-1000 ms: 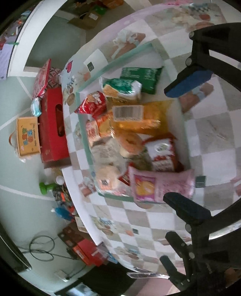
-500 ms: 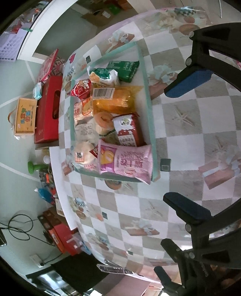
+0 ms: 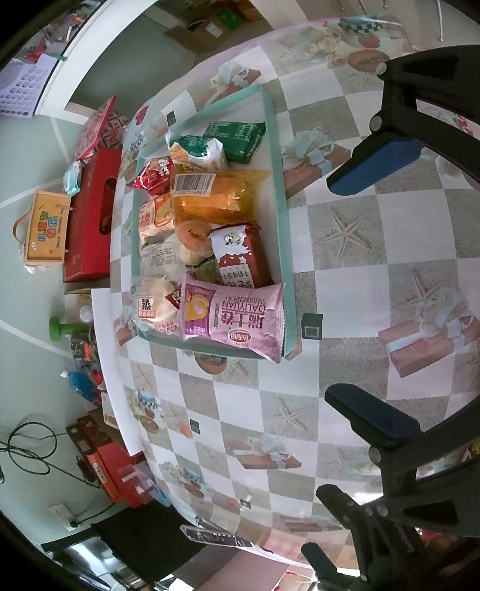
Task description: Organize snacks
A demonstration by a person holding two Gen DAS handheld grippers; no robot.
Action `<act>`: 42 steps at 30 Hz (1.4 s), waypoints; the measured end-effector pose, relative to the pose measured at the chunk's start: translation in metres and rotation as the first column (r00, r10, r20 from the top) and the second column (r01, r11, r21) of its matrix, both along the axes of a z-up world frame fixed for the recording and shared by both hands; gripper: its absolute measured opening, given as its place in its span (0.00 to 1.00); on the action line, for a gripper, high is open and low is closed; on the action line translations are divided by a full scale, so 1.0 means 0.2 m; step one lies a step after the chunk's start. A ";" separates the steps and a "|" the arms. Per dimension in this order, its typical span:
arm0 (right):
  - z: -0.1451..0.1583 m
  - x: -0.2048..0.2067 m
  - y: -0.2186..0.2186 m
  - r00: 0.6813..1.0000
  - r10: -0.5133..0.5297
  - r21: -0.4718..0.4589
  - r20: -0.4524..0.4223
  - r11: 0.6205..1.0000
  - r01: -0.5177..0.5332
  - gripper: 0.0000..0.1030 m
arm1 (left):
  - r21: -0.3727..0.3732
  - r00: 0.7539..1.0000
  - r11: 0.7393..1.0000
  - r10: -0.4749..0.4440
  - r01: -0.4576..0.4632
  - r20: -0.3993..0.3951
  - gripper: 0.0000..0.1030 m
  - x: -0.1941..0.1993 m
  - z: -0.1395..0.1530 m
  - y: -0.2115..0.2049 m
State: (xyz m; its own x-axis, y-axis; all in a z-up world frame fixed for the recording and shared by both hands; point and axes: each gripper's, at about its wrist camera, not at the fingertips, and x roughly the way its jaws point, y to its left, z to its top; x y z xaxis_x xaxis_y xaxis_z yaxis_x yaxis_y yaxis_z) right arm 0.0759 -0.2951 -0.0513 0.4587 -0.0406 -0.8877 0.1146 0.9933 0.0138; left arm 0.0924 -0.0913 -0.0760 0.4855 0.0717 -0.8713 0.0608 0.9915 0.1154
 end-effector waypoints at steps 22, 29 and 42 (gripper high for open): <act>-0.04 0.02 0.00 1.000 0.000 -0.007 -0.027 1.000 -0.001 1.00 | -0.007 1.000 1.000 0.007 -0.007 -0.025 0.99 0.02 -0.04 0.00; -0.05 0.02 0.00 0.999 0.003 -0.008 -0.033 1.000 -0.003 1.00 | -0.009 0.999 1.000 0.010 -0.011 -0.033 0.99 0.03 -0.05 0.01; -0.07 0.03 0.01 0.999 0.008 -0.012 -0.047 1.000 -0.008 1.00 | -0.010 0.999 1.000 0.017 -0.017 -0.035 0.99 0.04 -0.06 0.01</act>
